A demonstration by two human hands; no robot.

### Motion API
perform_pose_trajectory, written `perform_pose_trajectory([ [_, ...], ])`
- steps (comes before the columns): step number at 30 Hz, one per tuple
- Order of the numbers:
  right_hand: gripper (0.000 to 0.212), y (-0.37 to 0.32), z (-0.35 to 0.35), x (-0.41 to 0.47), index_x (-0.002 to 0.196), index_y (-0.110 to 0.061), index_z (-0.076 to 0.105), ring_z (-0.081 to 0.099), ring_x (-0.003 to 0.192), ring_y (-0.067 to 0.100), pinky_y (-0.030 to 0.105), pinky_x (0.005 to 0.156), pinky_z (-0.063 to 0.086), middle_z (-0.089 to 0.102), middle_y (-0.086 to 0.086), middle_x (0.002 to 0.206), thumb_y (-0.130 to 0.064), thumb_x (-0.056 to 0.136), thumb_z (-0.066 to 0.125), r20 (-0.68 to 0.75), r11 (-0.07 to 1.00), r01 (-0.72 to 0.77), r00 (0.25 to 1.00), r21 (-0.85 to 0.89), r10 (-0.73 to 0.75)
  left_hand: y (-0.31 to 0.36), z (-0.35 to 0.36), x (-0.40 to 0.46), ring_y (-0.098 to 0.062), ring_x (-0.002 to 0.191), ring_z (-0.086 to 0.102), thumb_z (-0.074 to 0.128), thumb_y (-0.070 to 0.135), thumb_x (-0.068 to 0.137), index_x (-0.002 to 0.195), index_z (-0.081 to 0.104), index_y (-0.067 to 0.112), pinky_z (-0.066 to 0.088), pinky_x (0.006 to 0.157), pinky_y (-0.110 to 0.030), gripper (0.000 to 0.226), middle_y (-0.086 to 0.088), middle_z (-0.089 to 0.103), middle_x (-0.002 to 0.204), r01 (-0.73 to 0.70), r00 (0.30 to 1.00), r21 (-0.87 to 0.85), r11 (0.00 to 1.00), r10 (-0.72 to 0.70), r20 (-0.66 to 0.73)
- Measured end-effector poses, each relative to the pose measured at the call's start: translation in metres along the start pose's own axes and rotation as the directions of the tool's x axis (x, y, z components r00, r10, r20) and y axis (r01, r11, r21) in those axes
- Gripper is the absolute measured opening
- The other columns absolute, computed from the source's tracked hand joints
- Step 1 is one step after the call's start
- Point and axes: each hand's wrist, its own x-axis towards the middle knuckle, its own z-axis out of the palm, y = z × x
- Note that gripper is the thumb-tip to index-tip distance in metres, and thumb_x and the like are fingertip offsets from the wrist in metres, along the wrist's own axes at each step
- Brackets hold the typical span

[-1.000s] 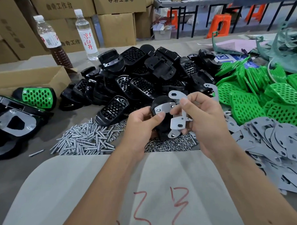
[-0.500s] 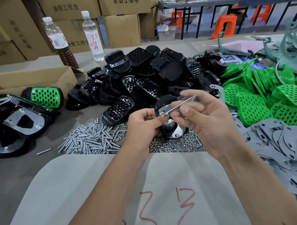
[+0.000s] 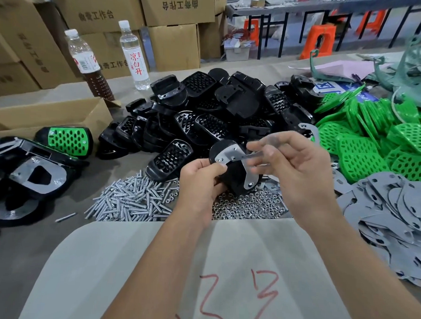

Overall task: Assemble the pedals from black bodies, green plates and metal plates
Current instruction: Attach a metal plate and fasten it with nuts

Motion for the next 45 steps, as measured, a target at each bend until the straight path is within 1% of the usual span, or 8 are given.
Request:
perform_pose_trajectory([
  [5, 0.024, 0.004, 0.002, -0.002, 0.093, -0.009, 0.08, 0.074, 0.106, 0.018, 0.032, 0.087, 0.06, 0.079, 0.001, 0.107, 0.014, 0.087, 0.073, 0.069, 0.975, 0.1, 0.994, -0.2, -0.088, -0.001, 0.001, -0.001, -0.029, 0.09, 0.076, 0.064, -0.004, 0.096, 0.088, 0.065, 0.001, 0.063, 0.077, -0.04, 0.009, -0.018, 0.078, 0.099, -0.004, 1.0, 0.008, 1.0, 0.004, 0.021],
  [13, 0.009, 0.003, 0.006, -0.004, 0.093, -0.004, 0.067, 0.078, 0.073, 0.031, 0.028, 0.068, 0.063, 0.078, 0.016, 0.082, 0.003, 0.099, 0.064, -0.111, 0.977, -0.154, 0.979, 0.15, 0.172, -0.001, 0.001, -0.001, -0.028, 0.088, 0.076, 0.065, -0.005, 0.094, 0.088, 0.058, 0.005, 0.063, 0.076, -0.038, 0.013, -0.018, 0.076, 0.098, -0.009, 1.0, -0.038, 0.999, 0.009, 0.008],
  [17, 0.025, 0.005, 0.009, -0.005, 0.112, -0.012, 0.064, 0.077, 0.066, 0.033, 0.03, 0.064, 0.063, 0.076, 0.022, 0.08, 0.007, 0.097, 0.064, -0.089, 0.969, -0.207, 0.971, 0.132, 0.22, 0.001, 0.002, -0.003, -0.025, 0.083, 0.074, 0.069, -0.007, 0.09, 0.085, 0.061, 0.006, 0.062, 0.073, -0.035, 0.016, -0.018, 0.073, 0.096, -0.028, 1.0, -0.04, 0.999, 0.028, 0.003],
  [24, 0.024, 0.008, 0.01, -0.006, 0.099, -0.01, 0.052, 0.077, 0.067, 0.04, 0.032, 0.062, 0.062, 0.073, 0.027, 0.095, 0.004, 0.093, 0.071, -0.159, 0.953, -0.256, 0.946, 0.159, 0.281, 0.001, 0.003, -0.006, -0.024, 0.087, 0.069, 0.065, -0.007, 0.096, 0.098, 0.065, 0.003, 0.063, 0.082, -0.039, 0.01, -0.021, 0.068, 0.103, -0.056, 0.997, -0.029, 0.998, 0.057, 0.043],
  [30, 0.027, 0.008, 0.014, -0.009, 0.097, -0.012, 0.051, 0.076, 0.058, 0.034, 0.038, 0.054, 0.063, 0.066, 0.022, 0.096, -0.006, 0.092, 0.077, -0.209, 0.96, -0.277, 0.942, -0.045, 0.262, 0.0, 0.002, -0.007, -0.023, 0.087, 0.07, 0.066, -0.008, 0.095, 0.101, 0.065, 0.003, 0.061, 0.087, -0.043, 0.013, -0.012, 0.071, 0.096, -0.07, 0.997, 0.004, 0.998, 0.069, 0.046],
  [33, 0.028, 0.007, 0.012, -0.01, 0.09, -0.013, 0.056, 0.071, 0.047, 0.025, 0.03, 0.041, 0.054, 0.07, 0.01, 0.068, -0.013, 0.087, 0.084, -0.239, 0.937, -0.242, 0.954, -0.252, 0.183, 0.002, 0.002, -0.008, -0.03, 0.094, 0.067, 0.064, -0.012, 0.093, 0.096, 0.064, 0.005, 0.059, 0.095, -0.05, 0.017, -0.018, 0.069, 0.101, -0.049, 0.998, -0.008, 0.999, 0.049, 0.03],
  [36, 0.031, 0.007, 0.011, -0.011, 0.081, -0.01, 0.057, 0.068, 0.042, 0.019, 0.025, 0.039, 0.05, 0.067, 0.004, 0.053, -0.018, 0.083, 0.087, -0.244, 0.899, -0.246, 0.956, -0.363, 0.164, 0.004, 0.001, -0.008, -0.03, 0.09, 0.069, 0.062, -0.014, 0.091, 0.089, 0.062, 0.006, 0.064, 0.083, -0.043, 0.02, -0.022, 0.069, 0.102, -0.047, 0.997, -0.01, 0.999, 0.047, 0.056],
  [45, 0.037, 0.007, 0.002, -0.006, 0.073, -0.011, 0.062, 0.054, 0.032, 0.013, 0.019, 0.036, 0.039, 0.065, 0.007, 0.048, -0.03, 0.074, 0.094, -0.192, 0.852, -0.343, 0.938, -0.395, 0.289, 0.003, 0.0, -0.006, -0.024, 0.085, 0.076, 0.071, -0.003, 0.091, 0.086, 0.055, 0.007, 0.064, 0.078, -0.04, 0.019, -0.017, 0.075, 0.095, -0.042, 0.997, -0.028, 0.999, 0.044, 0.064],
])
